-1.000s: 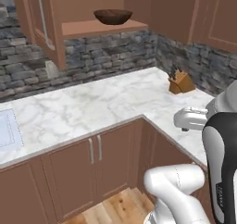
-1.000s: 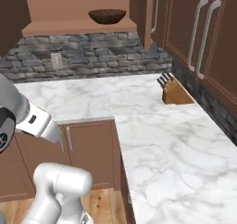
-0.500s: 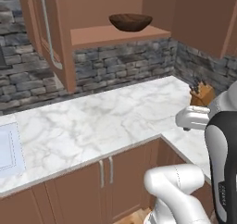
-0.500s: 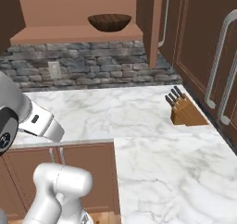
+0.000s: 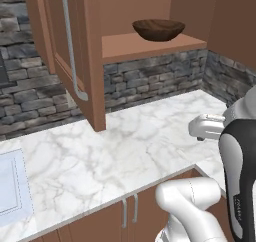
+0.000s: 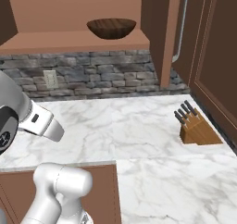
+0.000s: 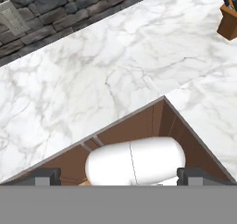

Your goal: Move the bowls from the cabinet to the plates on the dining table.

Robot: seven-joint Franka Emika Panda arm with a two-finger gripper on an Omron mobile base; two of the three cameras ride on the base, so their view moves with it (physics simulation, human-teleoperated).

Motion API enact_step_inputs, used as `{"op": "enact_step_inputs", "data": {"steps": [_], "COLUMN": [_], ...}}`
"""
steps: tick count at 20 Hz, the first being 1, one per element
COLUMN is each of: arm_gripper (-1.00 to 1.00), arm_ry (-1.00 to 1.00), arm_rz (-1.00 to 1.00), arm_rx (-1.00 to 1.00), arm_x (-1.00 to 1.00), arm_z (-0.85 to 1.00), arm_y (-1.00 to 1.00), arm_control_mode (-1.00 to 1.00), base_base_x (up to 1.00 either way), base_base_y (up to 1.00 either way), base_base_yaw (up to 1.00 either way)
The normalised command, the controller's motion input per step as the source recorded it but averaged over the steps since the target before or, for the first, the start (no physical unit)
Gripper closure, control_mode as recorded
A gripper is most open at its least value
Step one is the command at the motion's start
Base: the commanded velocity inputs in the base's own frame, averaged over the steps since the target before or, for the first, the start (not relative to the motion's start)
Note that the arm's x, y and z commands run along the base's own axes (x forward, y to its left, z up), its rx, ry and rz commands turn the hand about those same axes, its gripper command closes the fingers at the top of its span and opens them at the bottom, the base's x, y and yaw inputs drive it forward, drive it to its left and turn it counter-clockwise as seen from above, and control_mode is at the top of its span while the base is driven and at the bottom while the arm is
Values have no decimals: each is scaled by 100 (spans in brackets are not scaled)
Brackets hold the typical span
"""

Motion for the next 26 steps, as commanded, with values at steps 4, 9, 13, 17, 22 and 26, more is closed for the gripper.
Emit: {"op": "enact_step_inputs", "data": {"steps": [4,9,13,17,22,26], "arm_gripper": [-100,-100,-100,-100,-100,-100], "arm_ry": [0,0,0,0,0,0], "arm_rz": [0,0,0,0,0,0], "arm_rx": [0,0,0,0,0,0], "arm_x": [0,0,0,0,0,0], "arm_z": [0,0,0,0,0,0], "arm_y": [0,0,0,0,0,0], "arm_control_mode": [100,100,100,100,100,100], "base_base_x": [0,0,0,0,0,0], "base_base_y": [0,0,0,0,0,0], "base_base_yaw": [0,0,0,0,0,0]}}
